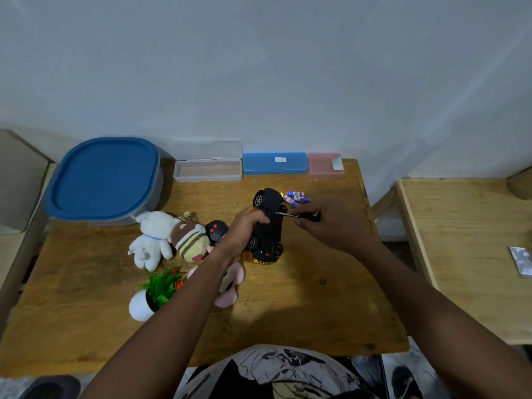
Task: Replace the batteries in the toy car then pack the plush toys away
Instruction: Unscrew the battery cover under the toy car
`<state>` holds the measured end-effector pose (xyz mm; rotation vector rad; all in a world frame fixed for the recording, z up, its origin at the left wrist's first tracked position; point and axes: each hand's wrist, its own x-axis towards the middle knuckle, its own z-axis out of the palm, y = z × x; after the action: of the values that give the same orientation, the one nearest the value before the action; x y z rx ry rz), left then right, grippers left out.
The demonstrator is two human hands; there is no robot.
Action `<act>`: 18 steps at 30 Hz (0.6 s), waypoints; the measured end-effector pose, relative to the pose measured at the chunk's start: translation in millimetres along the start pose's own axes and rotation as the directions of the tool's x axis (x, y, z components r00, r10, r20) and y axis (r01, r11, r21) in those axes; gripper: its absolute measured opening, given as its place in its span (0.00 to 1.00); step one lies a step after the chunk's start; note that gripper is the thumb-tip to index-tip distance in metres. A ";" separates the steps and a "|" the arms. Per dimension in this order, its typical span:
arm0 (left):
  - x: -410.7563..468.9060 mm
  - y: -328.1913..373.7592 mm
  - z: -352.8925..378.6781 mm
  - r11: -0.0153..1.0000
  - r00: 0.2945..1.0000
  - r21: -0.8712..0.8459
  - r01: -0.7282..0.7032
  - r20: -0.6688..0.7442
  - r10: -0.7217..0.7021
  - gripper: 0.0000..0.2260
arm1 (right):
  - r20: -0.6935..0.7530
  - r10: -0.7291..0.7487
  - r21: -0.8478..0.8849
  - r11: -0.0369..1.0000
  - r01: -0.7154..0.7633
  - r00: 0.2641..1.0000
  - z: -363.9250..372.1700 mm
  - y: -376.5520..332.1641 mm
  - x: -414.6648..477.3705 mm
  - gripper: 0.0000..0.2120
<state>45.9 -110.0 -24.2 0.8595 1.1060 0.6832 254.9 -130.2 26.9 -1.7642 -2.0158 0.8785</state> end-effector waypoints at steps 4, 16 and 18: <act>0.0 0.8 0.2 1.000 1.000 0.010 0.008 -0.004 -0.008 0.15 | -0.009 -0.012 -0.002 1.000 0.012 1.000 0.3 1.4 0.9 0.12; -0.2 2.0 0.6 1.000 1.000 0.017 -0.011 0.021 0.011 0.16 | -0.001 -0.003 -0.013 1.000 0.003 1.000 2.7 4.5 2.9 0.12; 0.2 1.6 0.7 1.000 1.000 0.017 -0.007 0.024 0.007 0.17 | 0.001 0.000 -0.001 1.000 0.000 1.000 2.7 4.9 2.6 0.12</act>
<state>46.6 -109.2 -22.8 0.8842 1.0895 0.6685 256.5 -128.1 21.4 -1.7648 -2.0170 0.8793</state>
